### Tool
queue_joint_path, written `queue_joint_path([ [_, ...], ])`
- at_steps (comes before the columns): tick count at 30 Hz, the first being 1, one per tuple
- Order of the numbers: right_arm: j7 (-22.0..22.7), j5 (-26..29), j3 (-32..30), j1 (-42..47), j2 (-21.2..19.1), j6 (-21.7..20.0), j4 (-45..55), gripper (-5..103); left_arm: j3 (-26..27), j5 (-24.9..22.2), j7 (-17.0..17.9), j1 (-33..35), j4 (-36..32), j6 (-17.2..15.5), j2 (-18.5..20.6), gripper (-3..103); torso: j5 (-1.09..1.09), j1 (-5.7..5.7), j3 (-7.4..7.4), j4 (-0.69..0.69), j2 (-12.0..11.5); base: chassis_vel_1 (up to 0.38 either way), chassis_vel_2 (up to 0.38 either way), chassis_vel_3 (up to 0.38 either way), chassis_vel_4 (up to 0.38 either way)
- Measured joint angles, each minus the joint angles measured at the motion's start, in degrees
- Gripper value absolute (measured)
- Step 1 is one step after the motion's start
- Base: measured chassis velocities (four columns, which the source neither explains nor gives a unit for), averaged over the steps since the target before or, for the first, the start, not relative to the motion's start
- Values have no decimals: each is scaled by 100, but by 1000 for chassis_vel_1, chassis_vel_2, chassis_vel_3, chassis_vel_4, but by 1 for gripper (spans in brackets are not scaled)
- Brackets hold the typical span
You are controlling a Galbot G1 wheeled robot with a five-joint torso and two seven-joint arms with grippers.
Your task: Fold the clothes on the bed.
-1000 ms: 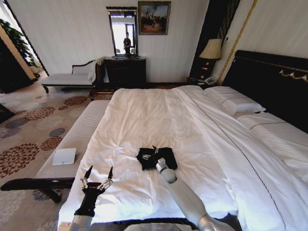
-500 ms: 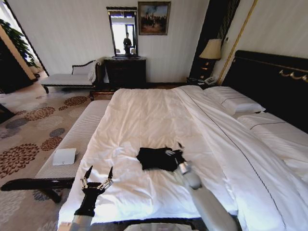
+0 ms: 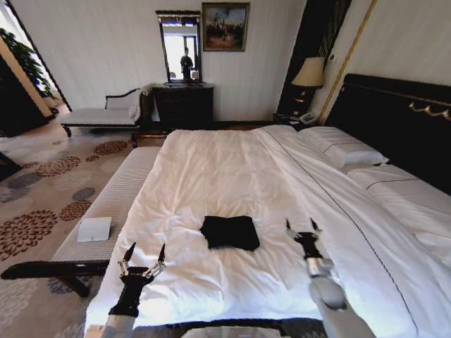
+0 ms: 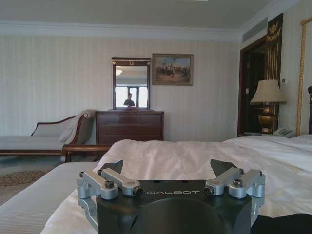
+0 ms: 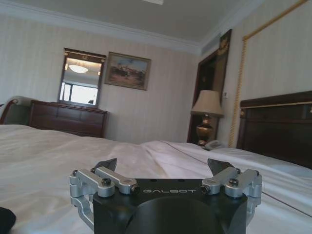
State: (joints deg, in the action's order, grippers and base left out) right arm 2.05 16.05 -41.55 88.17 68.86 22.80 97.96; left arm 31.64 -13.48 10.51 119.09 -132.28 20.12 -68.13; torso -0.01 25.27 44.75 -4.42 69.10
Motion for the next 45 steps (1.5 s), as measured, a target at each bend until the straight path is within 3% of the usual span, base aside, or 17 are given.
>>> queue_joint_path([
  [4, -105, 336, -313, 576, 116, 37, 259, 100, 1, 0, 0, 0, 0, 0, 0, 100, 1, 0, 0, 0, 0, 0, 0, 0, 0],
  [18, -172, 343, -667, 1571, 281, 552, 578, 100, 1, 0, 0, 0, 0, 0, 0, 100, 1, 0, 0, 0, 0, 0, 0, 0, 0],
  [25, -196, 347, -742, 1821, 263, 786, 562, 100, 1, 0, 0, 0, 0, 0, 0, 100, 1, 1, 1, 0, 0, 0, 0, 0, 0],
  [45, -197, 341, -740, 1835, 267, 794, 544, 100, 1, 0, 0, 0, 0, 0, 0, 100, 1, 1, 1, 0, -1, 0, 0, 0, 0],
])
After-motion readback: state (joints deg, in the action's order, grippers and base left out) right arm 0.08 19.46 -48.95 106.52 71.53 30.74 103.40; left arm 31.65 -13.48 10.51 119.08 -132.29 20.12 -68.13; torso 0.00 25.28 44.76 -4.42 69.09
